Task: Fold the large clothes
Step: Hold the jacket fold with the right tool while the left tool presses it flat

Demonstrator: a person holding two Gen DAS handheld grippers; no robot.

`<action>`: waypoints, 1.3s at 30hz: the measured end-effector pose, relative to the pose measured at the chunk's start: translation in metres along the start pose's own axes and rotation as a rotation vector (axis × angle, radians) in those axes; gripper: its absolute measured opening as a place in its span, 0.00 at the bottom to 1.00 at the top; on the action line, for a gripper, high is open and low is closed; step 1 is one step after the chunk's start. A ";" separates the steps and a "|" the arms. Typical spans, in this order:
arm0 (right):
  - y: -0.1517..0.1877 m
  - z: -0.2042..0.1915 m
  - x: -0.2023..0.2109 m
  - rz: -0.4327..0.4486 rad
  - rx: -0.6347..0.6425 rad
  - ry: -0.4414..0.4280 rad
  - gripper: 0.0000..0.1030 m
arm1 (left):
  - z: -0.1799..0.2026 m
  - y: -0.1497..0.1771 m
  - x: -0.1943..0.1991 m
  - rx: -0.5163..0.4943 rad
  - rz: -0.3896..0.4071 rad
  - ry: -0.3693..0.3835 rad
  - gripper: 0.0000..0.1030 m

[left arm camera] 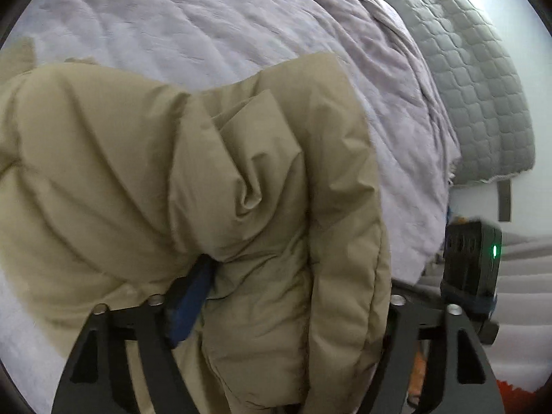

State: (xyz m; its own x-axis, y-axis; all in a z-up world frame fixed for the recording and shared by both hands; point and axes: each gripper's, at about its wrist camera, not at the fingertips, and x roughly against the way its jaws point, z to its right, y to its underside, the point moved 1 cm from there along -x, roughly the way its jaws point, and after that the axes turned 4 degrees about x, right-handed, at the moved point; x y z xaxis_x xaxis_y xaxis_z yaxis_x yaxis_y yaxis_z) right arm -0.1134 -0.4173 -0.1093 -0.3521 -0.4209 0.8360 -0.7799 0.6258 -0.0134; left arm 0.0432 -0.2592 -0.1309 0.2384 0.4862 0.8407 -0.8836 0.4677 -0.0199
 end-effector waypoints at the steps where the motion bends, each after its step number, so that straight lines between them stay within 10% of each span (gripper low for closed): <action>1: 0.007 0.000 0.007 0.019 0.005 -0.009 0.63 | 0.003 -0.003 -0.002 -0.009 -0.005 0.006 0.76; 12: 0.057 -0.059 0.034 0.006 0.229 -0.177 0.74 | 0.006 -0.043 -0.026 0.059 -0.049 0.112 0.76; 16: 0.050 -0.069 0.005 0.000 0.186 -0.115 0.74 | 0.010 -0.043 -0.022 0.043 -0.044 0.102 0.76; 17: 0.047 -0.068 0.000 0.003 0.177 -0.084 0.59 | 0.012 -0.042 -0.017 0.037 -0.027 0.097 0.76; 18: 0.043 -0.065 -0.004 0.015 0.169 -0.055 0.21 | 0.016 -0.039 -0.006 0.015 0.006 0.092 0.76; 25: 0.032 -0.025 -0.006 0.041 0.092 0.122 0.16 | -0.011 -0.017 0.090 -0.051 0.387 -0.196 0.76; 30: 0.026 -0.005 -0.015 0.024 0.045 0.148 0.16 | -0.069 -0.025 0.073 0.077 0.369 -0.313 0.76; 39: 0.038 0.037 -0.030 0.017 -0.044 0.180 0.17 | -0.033 -0.057 0.004 -0.077 0.346 -0.375 0.76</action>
State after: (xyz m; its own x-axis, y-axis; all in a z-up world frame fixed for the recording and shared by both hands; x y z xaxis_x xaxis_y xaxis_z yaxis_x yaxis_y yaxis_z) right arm -0.1514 -0.4053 -0.1552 -0.2632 -0.2883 0.9207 -0.7497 0.6617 -0.0071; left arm 0.1079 -0.2590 -0.1444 -0.2357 0.3306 0.9139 -0.8498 0.3862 -0.3589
